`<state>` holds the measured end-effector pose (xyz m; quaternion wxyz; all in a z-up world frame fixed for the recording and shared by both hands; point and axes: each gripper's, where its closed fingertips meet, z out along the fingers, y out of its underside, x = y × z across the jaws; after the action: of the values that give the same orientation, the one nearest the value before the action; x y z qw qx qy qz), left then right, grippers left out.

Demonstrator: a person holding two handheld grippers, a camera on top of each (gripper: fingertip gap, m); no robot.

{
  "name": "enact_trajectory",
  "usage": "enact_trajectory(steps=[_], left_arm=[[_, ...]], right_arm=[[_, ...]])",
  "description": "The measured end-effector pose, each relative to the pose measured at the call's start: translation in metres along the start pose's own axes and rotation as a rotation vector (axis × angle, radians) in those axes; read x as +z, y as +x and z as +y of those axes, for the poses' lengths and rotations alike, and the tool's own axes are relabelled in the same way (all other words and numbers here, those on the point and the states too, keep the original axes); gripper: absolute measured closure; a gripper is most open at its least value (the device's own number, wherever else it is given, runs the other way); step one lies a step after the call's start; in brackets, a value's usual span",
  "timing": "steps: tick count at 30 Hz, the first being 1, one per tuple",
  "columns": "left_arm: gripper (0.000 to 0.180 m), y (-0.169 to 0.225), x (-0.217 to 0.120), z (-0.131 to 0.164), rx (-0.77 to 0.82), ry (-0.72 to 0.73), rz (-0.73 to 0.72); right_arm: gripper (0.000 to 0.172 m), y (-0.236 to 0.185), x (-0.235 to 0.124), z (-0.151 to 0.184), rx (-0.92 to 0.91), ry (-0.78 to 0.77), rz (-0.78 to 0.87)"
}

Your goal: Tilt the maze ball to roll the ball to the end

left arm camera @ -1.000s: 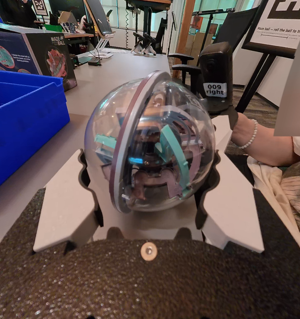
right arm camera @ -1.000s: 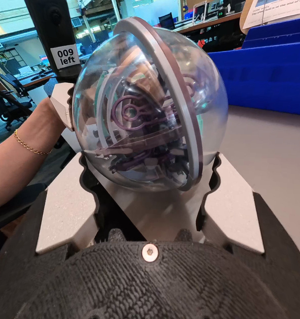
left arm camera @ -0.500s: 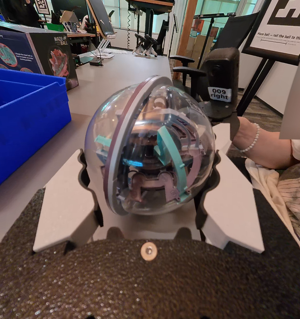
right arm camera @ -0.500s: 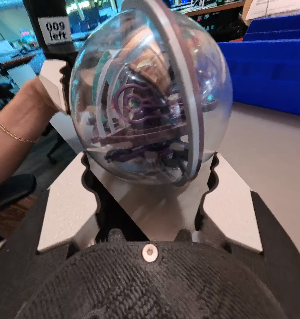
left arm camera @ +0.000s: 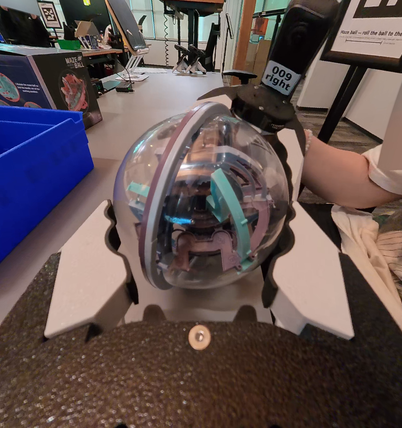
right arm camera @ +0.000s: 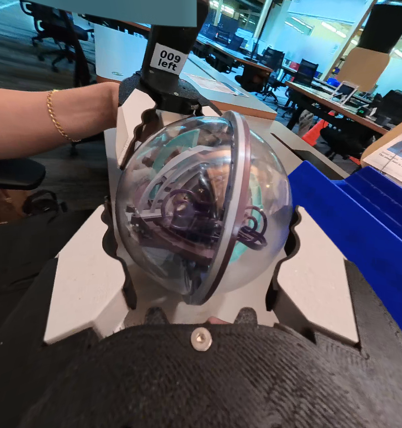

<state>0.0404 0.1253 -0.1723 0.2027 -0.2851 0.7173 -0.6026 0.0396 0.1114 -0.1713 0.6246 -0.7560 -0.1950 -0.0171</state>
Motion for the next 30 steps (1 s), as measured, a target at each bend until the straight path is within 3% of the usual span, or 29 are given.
enact_trajectory(steps=[11,30], left_arm=[[0.045,-0.007,-0.003,0.003,-0.108,0.020,0.011],[0.045,0.003,0.004,0.000,-0.014,-0.033,-0.005]], right_arm=[[0.022,0.007,0.007,0.002,0.041,0.015,0.120],[0.025,0.001,-0.006,0.005,0.016,0.064,0.131]])
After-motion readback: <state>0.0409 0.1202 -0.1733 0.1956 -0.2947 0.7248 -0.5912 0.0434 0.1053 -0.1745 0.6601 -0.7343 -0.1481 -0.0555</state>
